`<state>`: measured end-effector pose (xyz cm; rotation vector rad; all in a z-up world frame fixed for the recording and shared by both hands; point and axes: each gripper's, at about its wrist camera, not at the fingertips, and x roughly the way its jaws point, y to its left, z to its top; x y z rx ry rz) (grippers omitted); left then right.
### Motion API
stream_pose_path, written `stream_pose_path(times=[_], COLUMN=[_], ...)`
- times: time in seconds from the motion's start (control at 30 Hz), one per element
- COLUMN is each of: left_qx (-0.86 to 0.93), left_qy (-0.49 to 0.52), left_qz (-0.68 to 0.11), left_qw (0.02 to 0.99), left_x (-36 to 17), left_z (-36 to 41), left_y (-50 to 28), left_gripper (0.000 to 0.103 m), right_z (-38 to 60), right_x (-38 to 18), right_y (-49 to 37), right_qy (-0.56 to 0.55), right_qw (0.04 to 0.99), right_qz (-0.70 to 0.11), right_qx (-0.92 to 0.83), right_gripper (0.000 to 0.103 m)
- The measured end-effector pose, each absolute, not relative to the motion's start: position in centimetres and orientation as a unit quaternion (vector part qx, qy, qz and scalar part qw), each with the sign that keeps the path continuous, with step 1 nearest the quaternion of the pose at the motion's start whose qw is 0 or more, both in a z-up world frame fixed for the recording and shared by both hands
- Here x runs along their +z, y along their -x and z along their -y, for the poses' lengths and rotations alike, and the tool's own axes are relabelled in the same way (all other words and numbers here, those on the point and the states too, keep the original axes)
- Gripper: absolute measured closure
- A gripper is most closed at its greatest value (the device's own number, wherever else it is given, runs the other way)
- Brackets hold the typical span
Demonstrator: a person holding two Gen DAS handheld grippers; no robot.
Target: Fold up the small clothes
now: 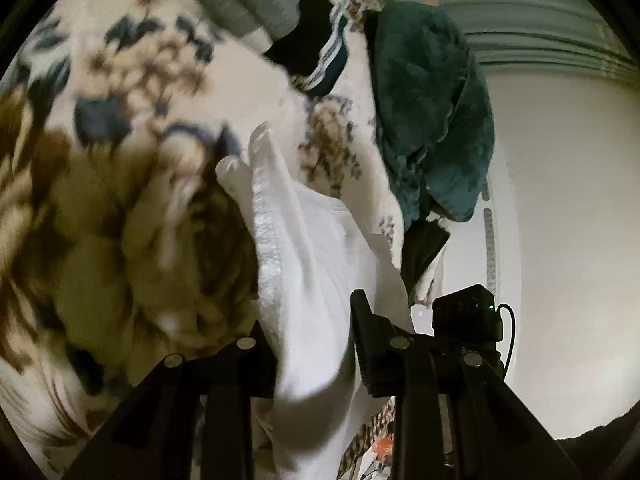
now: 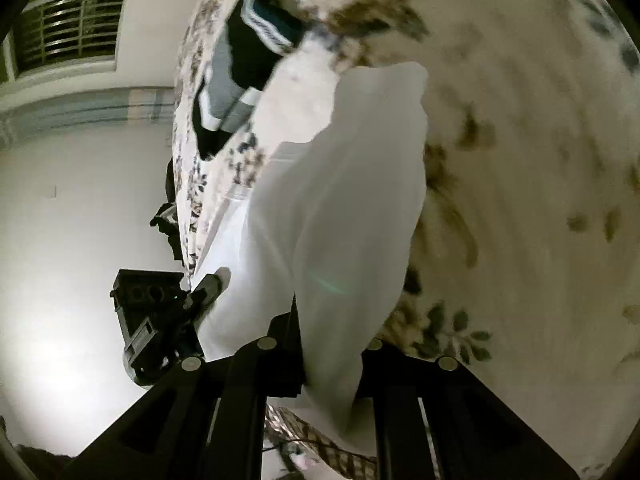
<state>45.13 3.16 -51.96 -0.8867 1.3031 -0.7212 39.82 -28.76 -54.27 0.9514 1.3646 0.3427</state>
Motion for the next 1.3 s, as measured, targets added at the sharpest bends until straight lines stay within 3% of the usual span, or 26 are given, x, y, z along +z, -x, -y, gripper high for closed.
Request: stream_pose_path(times=[0.2,0.43,0.67,0.77,0.8,0.83,0.9,0.97,1.0,1.03,1.2,1.27,1.3], left_qx=[-0.324,-0.315,-0.262,-0.198,-0.188,-0.185,-0.185,-0.166,-0.154,-0.144,-0.139,-0.126,-0.122], left_qy=[0.400,0.385,0.364,0.348,0.347,0.347,0.339,0.301,0.278,0.261,0.253,0.248,0.244], left_qz=[-0.536,-0.483,-0.499,-0.549,-0.558,-0.559,-0.546,-0.532,-0.524,-0.523,-0.565,-0.574,-0.574], left_qw=[0.669,0.721,0.742,0.733,0.730,0.730,0.743,0.774,0.790,0.799,0.773,0.770,0.772], left_x=[-48.5,-44.6,-48.2,-52.9,-53.8,-54.1,-53.7,-52.5,-51.7,-51.3,-52.9,-53.6,-53.6], left_z=[-4.5,-6.5,-8.8,-10.0,-10.5,-10.7,-10.7,-10.2,-9.8,-9.4,-7.3,-7.0,-6.8], left_y=[-50.4,-63.0,-75.0,-77.6,-77.6,-77.5,-76.4,-75.6,-74.9,-74.5,-74.2,-73.9,-73.8], left_gripper=[0.079,0.079,0.075,0.075,0.075,0.073,0.068,0.043,0.020,0.004,0.003,0.004,0.005], right_z=[27.1,24.2,20.4,20.5,20.7,20.8,20.4,19.5,19.2,18.9,21.2,22.2,22.3], right_x=[-49.3,-45.0,-47.6,-51.5,-52.4,-52.7,-52.3,-51.8,-51.5,-51.3,-54.1,-55.5,-56.0], right_y=[-46.4,-60.9,-76.0,-79.8,-80.2,-80.2,-79.3,-78.3,-77.6,-76.9,-75.2,-74.7,-74.4], right_qy=[-0.401,-0.367,-0.326,-0.309,-0.302,-0.293,-0.255,-0.200,-0.181,-0.169,-0.253,-0.299,-0.311], right_qw=[0.695,0.742,0.750,0.739,0.736,0.739,0.756,0.777,0.786,0.789,0.750,0.732,0.726], right_qz=[-0.570,-0.519,-0.531,-0.575,-0.588,-0.591,-0.590,-0.589,-0.584,-0.585,-0.609,-0.610,-0.610], right_qx=[0.178,0.214,0.222,0.167,0.147,0.135,0.127,0.101,0.092,0.086,0.052,0.055,0.060], right_gripper=[0.091,0.091,0.091,0.071,0.049,0.041,0.036,0.022,0.021,0.021,0.021,0.046,0.069])
